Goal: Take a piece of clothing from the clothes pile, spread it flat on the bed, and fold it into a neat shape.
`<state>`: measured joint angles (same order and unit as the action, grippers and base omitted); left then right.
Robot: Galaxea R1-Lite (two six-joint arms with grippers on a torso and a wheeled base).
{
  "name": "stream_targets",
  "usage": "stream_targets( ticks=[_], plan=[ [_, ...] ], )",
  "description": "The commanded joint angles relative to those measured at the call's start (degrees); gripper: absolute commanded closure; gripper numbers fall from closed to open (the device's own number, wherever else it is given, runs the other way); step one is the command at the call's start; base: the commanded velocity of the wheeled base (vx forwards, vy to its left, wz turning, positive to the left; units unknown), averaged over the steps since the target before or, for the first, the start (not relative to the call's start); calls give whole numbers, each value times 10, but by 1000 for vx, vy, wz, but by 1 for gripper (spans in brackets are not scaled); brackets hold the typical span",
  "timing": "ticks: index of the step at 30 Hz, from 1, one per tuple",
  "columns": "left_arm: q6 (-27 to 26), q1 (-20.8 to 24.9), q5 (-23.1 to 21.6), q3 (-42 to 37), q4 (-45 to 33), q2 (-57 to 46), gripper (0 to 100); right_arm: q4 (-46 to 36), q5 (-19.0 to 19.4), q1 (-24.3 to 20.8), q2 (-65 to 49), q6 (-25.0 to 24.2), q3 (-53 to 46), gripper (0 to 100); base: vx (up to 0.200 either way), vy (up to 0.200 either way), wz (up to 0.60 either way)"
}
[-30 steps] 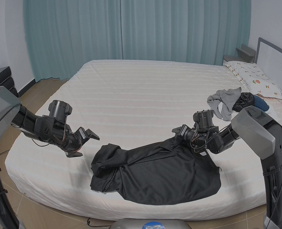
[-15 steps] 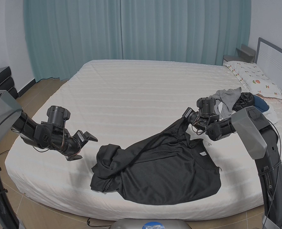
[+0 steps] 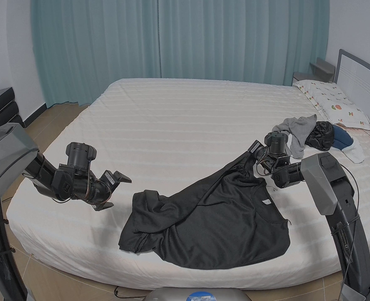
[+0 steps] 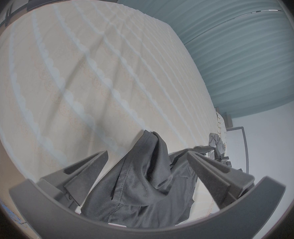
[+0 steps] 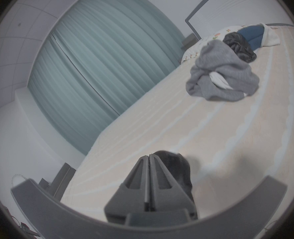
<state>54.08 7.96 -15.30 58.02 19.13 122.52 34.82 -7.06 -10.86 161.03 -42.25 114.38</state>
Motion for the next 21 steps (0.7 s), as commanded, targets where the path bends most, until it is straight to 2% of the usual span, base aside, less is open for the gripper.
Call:
stream_targets(
  ticks=[1,2,7,8,10,11,12,14,16,19,21],
  plan=[
    [1,7,0,-1,0,18,0,-1,0,2,11,1,-2,0,0,0,0],
    [1,7,0,-1,0,18,0,-1,0,2,11,1,-2,0,0,0,0],
    [0,14,27,-13,3,16,0,23,7,5,-86,-2,-152,0,0,0,0],
    [0,14,27,-13,3,16,0,23,7,5,-86,-2,-152,0,0,0,0],
    [2,13,33,-17,10,15,0,56,25,8,-142,3,-263,0,0,0,0],
    [2,13,33,-17,10,15,0,56,25,8,-142,3,-263,0,0,0,0],
    [2,13,33,-23,14,14,0,62,29,12,-188,2,-333,0,0,0,0],
    [2,13,33,-24,14,14,0,63,31,14,-215,-5,-367,0,0,0,0],
    [2,12,33,-24,14,13,0,66,34,16,-262,-34,-438,0,0,0,0],
    [2,13,33,-26,13,11,0,71,46,13,-294,-56,-498,0,200,0,0],
    [2,15,33,-30,14,9,0,86,68,9,-315,-64,-556,0,200,0,0]
  ],
)
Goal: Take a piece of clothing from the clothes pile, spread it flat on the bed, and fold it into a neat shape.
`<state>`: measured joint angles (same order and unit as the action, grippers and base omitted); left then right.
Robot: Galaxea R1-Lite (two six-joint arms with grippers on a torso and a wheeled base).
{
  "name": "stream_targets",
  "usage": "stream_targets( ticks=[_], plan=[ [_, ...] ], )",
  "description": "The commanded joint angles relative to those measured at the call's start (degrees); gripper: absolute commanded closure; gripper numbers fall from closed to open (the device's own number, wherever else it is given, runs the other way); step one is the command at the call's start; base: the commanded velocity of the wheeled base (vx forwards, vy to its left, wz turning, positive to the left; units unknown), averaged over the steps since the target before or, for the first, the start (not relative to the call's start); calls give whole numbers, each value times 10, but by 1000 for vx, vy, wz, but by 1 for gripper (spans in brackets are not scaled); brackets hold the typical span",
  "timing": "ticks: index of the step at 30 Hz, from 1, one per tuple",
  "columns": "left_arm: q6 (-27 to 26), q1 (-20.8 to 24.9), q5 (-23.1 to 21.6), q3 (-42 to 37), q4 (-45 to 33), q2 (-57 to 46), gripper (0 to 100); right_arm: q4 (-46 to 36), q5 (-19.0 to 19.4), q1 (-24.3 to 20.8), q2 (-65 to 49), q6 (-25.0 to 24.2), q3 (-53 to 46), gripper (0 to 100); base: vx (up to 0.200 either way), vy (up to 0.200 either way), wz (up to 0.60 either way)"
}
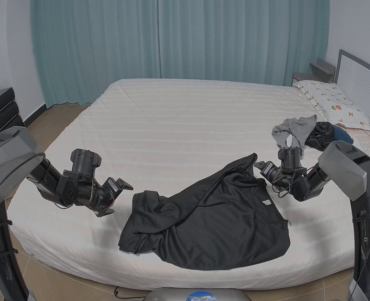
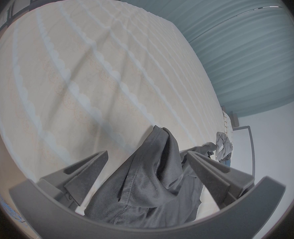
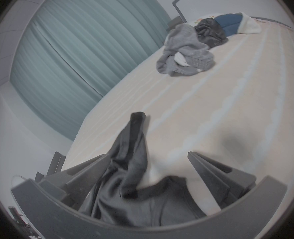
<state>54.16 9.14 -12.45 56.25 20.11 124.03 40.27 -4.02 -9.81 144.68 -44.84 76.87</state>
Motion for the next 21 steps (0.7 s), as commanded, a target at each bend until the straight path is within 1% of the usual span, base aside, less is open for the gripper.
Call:
stream_targets(
  ticks=[1,2,5,6,9,11,13,14,15,16,19,21],
  plan=[
    [2,3,5,-12,5,-6,0,32,38,-1,-151,-38,-181,0,200,0,0],
    [1,7,5,-14,5,-7,0,43,47,-2,-151,-38,-205,0,0,0,0],
    [0,13,5,-22,5,-11,0,55,48,-1,-144,-39,-220,0,0,0,0],
    [0,23,5,-28,5,-11,0,67,48,-1,-134,-46,-233,0,0,0,0],
    [-2,46,7,-37,5,-12,0,79,50,-1,-128,-53,-243,0,0,0,0],
    [-3,62,10,-45,5,-12,0,82,59,-1,-127,-54,-249,0,0,0,0],
    [-4,63,11,-45,5,-12,0,82,60,0,-127,-54,-250,0,0,0,0],
    [-5,83,37,-50,5,-5,0,82,73,1,-128,-58,-257,0,0,0,0],
    [-5,83,37,-50,5,-5,0,82,73,1,-128,-58,-257,0,0,0,0],
    [-5,95,66,-51,6,0,0,82,75,3,-128,-61,-262,0,0,0,0],
    [-5,102,82,-54,6,11,0,83,76,3,-128,-61,-271,0,0,0,0],
    [-6,105,80,-60,6,12,0,83,76,2,-128,-61,-272,0,0,0,0]
  ],
)
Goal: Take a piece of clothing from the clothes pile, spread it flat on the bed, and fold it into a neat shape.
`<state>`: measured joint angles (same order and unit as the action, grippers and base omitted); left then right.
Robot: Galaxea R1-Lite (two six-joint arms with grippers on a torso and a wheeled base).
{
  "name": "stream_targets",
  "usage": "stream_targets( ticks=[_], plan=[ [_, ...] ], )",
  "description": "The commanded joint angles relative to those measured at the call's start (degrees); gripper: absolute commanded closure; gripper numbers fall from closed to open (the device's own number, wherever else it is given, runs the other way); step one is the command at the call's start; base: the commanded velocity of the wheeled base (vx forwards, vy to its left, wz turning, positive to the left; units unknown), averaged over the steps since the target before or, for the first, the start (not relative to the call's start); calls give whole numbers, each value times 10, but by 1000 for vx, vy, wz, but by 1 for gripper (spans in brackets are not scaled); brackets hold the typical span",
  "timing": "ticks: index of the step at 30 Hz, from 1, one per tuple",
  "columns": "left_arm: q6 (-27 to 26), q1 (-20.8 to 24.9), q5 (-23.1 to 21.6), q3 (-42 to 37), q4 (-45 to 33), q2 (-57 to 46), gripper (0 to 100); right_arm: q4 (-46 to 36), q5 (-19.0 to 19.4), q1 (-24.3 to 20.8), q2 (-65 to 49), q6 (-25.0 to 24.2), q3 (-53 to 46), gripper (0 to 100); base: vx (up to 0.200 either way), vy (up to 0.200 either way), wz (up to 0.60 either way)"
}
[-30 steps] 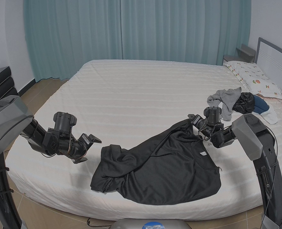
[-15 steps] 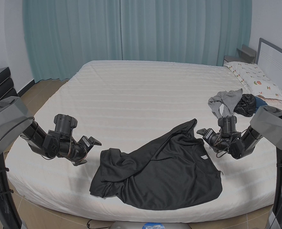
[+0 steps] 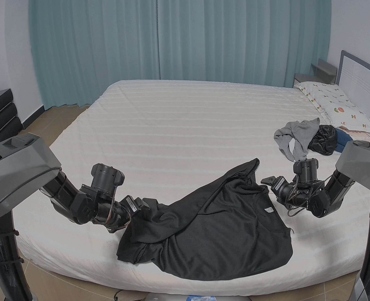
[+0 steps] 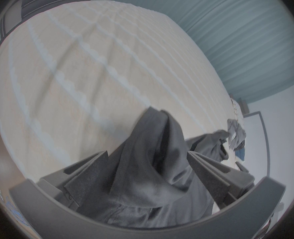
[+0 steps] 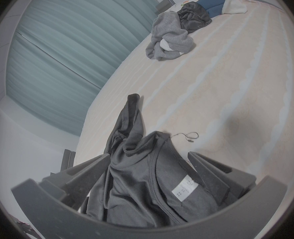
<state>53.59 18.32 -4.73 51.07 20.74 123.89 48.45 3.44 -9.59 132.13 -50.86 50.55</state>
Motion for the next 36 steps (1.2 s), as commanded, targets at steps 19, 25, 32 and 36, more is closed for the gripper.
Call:
stream_targets(
  ticks=[19,25,32,36],
  plan=[
    [-25,36,7,-47,49,20,100,32,4,0,3,-1,-18,0,0,0,0],
    [-45,36,12,-57,49,18,100,32,4,0,2,-1,-18,0,0,0,0],
    [-40,16,11,-48,55,-13,100,33,17,12,-3,-2,-16,0,0,0,0],
    [-23,12,9,-30,72,-18,100,34,23,12,0,-3,-14,0,0,0,0]
  ],
)
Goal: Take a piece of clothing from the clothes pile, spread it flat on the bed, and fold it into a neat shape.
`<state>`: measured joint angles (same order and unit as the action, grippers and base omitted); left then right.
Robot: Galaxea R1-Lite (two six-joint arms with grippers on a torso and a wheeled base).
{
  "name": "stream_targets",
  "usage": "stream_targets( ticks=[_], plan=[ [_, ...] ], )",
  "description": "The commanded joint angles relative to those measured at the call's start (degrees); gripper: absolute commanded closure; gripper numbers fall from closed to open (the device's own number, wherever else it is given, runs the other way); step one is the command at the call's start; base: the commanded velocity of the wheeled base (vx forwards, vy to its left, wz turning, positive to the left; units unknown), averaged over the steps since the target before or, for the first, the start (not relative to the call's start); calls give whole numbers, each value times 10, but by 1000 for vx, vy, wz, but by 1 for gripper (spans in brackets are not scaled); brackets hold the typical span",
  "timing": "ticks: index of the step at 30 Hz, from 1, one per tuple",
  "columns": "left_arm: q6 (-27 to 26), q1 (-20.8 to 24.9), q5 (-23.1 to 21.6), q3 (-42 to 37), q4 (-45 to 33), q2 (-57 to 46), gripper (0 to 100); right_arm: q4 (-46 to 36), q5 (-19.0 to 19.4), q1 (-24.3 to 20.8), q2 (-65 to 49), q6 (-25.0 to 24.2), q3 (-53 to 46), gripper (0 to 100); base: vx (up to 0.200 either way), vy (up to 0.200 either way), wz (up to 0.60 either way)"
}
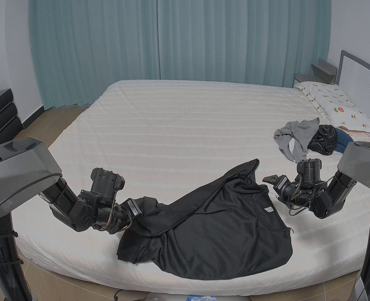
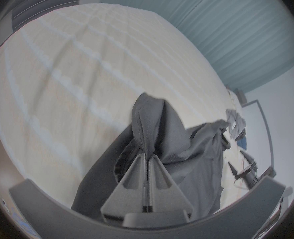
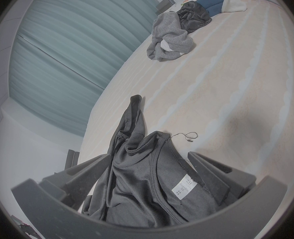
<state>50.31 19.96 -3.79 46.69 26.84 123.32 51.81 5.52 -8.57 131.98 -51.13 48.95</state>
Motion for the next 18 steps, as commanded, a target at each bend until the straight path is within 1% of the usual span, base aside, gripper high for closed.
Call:
stream_targets(
  ticks=[1,5,7,8,9,11,13,14,15,16,17,18],
  plan=[
    [25,-4,1,21,27,-10,100,1,2,0,3,0,4,0,0,0,0],
    [88,-26,-2,70,90,3,100,18,3,0,5,0,7,0,0,0,0],
    [96,-33,-3,90,95,12,100,23,3,0,5,0,8,0,0,0,0],
    [101,-47,-3,134,92,30,100,30,4,0,9,1,12,0,0,0,0],
    [101,-47,-3,134,92,30,100,30,4,0,9,1,12,0,0,0,0],
    [106,-71,6,212,89,66,100,43,9,-2,29,2,21,0,0,0,0],
    [123,-94,12,257,88,87,100,50,10,-2,49,5,33,0,0,0,0],
    [123,-94,12,257,88,87,100,50,10,-2,49,5,33,0,0,0,0],
    [138,-106,12,292,88,109,100,51,8,0,64,7,48,0,0,0,0],
    [140,-109,15,325,88,133,100,51,8,1,72,7,59,0,0,0,0],
    [140,-110,16,329,88,137,100,51,9,1,73,7,61,0,0,0,0],
    [140,-115,26,363,85,162,100,50,12,3,79,8,74,0,0,0,0]
  ],
)
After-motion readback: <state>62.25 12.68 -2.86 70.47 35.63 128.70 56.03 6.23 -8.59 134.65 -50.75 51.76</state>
